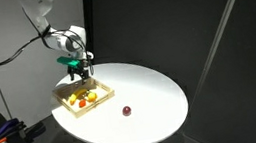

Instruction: Put the banana on the tray

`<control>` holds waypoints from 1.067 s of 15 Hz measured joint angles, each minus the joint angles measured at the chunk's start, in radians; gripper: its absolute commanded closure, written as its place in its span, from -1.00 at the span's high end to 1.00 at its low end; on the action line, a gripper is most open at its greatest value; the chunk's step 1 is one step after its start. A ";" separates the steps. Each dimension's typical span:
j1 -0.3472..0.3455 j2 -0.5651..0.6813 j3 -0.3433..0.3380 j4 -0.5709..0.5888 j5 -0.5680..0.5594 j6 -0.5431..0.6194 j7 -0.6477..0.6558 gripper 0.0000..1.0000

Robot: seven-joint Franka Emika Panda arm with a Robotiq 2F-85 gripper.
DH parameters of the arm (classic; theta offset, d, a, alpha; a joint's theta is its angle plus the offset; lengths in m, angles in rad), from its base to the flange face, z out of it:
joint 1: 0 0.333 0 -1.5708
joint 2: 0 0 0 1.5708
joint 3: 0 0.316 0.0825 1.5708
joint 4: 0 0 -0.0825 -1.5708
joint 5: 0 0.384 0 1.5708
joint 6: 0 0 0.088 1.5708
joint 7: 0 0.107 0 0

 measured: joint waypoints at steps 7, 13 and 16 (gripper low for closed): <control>-0.020 -0.165 -0.014 -0.148 0.000 -0.024 0.012 1.00; -0.056 -0.305 -0.032 -0.271 -0.002 -0.026 0.024 1.00; -0.081 -0.370 -0.036 -0.315 -0.006 -0.038 0.027 1.00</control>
